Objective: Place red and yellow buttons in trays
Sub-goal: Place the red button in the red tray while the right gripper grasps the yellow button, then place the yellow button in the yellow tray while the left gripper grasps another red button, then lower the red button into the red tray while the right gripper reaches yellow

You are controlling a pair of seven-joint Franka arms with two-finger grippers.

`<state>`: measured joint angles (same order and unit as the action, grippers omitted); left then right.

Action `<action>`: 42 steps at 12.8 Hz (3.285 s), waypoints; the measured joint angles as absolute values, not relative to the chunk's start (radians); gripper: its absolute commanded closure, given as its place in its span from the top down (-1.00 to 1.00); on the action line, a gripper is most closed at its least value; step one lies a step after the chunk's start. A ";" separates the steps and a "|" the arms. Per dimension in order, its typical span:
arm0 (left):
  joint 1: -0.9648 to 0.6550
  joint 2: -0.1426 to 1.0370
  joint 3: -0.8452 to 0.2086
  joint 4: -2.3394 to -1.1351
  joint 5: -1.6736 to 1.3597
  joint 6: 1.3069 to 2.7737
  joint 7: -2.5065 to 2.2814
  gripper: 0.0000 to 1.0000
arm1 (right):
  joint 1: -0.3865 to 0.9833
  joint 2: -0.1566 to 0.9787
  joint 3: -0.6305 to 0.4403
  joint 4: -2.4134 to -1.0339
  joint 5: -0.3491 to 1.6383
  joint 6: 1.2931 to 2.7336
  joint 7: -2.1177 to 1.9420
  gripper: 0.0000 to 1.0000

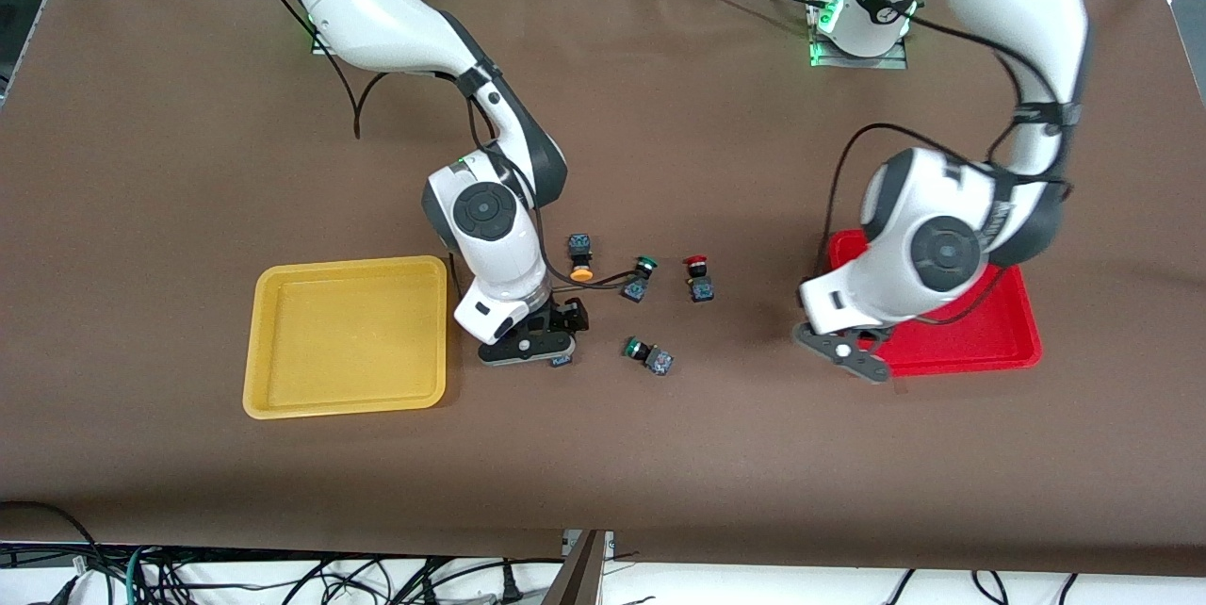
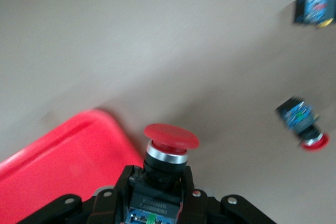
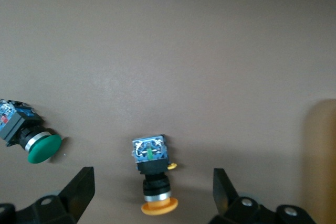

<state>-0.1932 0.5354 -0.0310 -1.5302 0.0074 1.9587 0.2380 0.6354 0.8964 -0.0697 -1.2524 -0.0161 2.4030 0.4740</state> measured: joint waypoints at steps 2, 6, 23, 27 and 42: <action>-0.144 0.530 -0.028 -1.541 0.014 1.894 0.258 -1.00 | 0.644 0.929 -0.070 -1.252 -0.016 2.434 0.481 0.86; -0.080 0.545 -0.027 -1.625 0.111 1.911 0.262 -1.00 | 0.646 0.967 -0.070 -1.257 -0.016 2.491 0.490 0.34; -0.124 0.451 -0.331 -1.733 0.107 2.019 -0.361 1.00 | 0.488 0.716 -0.144 -1.330 -0.021 2.073 0.058 -0.42; -0.202 0.617 -0.347 -1.750 0.107 2.327 -0.629 1.00 | 0.473 0.695 -0.222 -1.609 -0.021 2.400 -0.074 -0.11; -0.226 0.613 -0.317 -1.691 0.226 2.180 -0.698 -1.00 | 0.717 0.619 -0.199 -1.601 0.178 2.212 0.391 0.98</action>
<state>-0.2264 0.6134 -0.3170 -1.6911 0.2260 2.1799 -0.6983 0.7175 0.6194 -0.1992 -1.6006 0.1782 2.2115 0.3909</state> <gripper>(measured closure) 0.568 0.009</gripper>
